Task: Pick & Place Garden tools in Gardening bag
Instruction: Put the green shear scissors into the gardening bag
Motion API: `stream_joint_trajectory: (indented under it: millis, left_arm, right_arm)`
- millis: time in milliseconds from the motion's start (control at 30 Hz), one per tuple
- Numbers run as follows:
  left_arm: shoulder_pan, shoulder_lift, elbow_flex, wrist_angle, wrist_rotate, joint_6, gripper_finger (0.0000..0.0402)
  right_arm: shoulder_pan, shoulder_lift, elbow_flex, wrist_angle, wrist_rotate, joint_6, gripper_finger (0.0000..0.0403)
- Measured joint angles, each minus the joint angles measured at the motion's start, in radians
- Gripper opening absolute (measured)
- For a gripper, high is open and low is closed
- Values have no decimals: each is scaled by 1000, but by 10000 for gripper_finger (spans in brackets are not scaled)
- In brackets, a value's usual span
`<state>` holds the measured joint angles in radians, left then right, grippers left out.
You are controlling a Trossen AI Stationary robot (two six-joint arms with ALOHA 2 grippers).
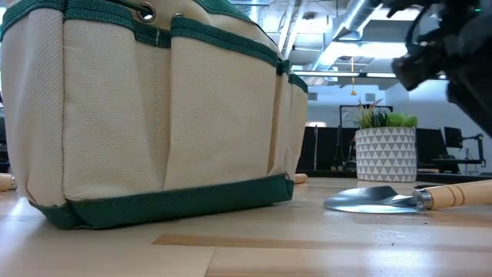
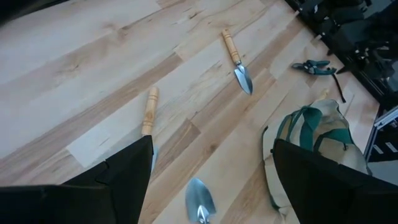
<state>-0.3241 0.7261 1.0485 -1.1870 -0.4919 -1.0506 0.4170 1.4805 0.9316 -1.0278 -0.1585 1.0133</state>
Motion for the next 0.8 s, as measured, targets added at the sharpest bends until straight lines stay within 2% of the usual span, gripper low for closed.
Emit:
stream_joint_trajectory:
  millis: [167, 567, 800]
  left_arm:
    - [0, 0, 0, 0, -2, 20, 296]
    - [0, 0, 0, 2, -48, 22, 296]
    - [0, 0, 0, 6, -67, 22, 296]
  right_arm:
    - [51, -47, -72, 78, 4, 62, 273]
    - [174, -41, -170, 161, 4, 153, 273]
    - [238, -41, -179, 180, 16, 192, 273]
